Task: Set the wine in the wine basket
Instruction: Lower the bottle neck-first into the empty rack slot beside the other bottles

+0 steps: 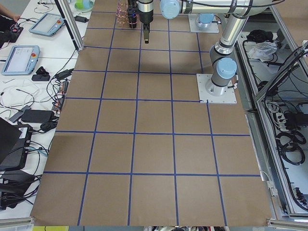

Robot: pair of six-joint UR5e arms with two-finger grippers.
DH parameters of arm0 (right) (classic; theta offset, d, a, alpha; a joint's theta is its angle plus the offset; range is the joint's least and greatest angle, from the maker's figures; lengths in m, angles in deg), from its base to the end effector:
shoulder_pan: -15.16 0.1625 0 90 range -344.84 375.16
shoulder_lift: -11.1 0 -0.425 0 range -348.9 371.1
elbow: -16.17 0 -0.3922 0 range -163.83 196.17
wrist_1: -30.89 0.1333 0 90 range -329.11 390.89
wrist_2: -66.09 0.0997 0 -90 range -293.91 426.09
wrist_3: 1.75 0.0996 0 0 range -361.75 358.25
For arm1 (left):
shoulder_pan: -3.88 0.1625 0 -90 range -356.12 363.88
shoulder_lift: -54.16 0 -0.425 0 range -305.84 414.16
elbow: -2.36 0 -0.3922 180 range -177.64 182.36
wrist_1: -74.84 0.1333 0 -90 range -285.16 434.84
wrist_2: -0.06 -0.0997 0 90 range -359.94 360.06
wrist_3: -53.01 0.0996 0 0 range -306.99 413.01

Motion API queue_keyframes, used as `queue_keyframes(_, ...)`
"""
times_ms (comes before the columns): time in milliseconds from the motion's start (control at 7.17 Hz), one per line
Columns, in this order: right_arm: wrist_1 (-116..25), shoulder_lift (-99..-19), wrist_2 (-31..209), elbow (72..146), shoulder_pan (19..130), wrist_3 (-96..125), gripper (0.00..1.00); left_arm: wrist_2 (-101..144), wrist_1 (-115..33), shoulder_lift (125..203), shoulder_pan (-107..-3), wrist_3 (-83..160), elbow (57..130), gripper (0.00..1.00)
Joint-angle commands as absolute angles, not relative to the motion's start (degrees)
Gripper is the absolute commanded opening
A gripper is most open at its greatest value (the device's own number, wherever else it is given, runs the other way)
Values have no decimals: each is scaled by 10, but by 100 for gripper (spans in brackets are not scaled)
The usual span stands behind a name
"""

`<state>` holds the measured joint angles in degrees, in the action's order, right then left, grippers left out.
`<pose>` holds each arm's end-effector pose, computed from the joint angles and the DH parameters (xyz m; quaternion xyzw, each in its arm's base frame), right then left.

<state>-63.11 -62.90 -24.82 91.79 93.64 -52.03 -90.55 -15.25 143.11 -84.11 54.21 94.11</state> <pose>0.0067 -0.6269 0.4646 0.3316 -0.9432 0.0137 0.0175 -0.1152 -0.4870 0.4817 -0.0070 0.9999 0.0070 0.0051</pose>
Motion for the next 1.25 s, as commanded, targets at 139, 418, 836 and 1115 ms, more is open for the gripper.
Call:
queue_keyframes(139, -638, -614, -248, 921, 936, -522, 0, -906, -152, 1430, -841, 542, 941, 100)
queue_keyframes(418, -638, -609, -248, 923, 936, -522, 0, -906, -152, 1430, -842, 542, 941, 100)
queue_keyframes(836, -639, -602, -248, 934, 936, -521, 0, -906, -152, 1431, -842, 542, 941, 100)
queue_keyframes(1115, -646, -595, -248, 936, 936, -521, 0, -906, -152, 1431, -842, 542, 941, 100)
